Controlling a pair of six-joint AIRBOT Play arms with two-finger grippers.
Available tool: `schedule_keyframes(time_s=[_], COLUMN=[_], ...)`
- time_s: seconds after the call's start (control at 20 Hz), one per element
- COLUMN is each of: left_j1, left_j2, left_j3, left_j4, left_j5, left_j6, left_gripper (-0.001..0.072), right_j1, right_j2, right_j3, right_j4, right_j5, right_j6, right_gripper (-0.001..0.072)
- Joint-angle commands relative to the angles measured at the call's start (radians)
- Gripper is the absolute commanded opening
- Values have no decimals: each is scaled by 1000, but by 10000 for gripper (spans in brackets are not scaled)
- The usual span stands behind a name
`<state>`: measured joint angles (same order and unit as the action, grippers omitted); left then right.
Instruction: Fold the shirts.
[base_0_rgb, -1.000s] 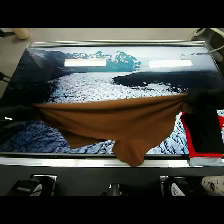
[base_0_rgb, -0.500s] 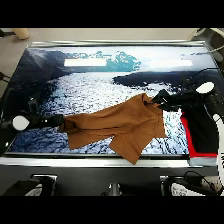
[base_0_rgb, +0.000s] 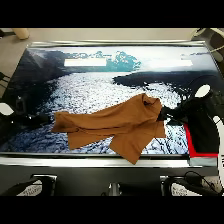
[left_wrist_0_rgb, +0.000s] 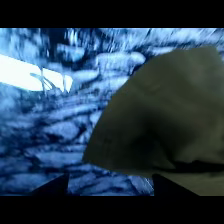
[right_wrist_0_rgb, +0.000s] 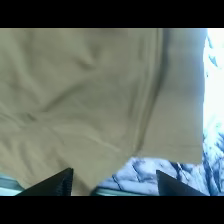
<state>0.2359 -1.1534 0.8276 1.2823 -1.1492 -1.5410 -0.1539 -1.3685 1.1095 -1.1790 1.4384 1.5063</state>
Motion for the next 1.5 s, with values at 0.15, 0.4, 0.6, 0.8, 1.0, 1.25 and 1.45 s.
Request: schedule_keyframes(time_s=[0.15,0.4,0.6,0.8,1.0,1.25,1.45], left_j1=[16,3,-2,-2,-3,-3,-2], left_j2=[-64,-94,-129,-121,-84,-48,-37], left_j3=[-141,-141,-141,-132,-131,-131,-131], left_j4=[-153,-158,-157,-157,-157,-157,-157], left_j5=[135,233,236,241,225,214,204], left_j6=[77,75,57,69,69,68,68], left_gripper=[606,604,179,25,24,24,25], right_j1=[2,2,2,2,2,2,2], right_j2=[0,0,0,0,0,-14,-14], right_j3=[-48,-48,-93,-226,-296,-359,-383], right_j4=[43,42,33,24,82,211,225], right_j5=[8,20,17,-40,-170,-248,-248], right_j6=[0,0,9,8,9,12,37], right_gripper=[523,524,550,551,545,479,342])
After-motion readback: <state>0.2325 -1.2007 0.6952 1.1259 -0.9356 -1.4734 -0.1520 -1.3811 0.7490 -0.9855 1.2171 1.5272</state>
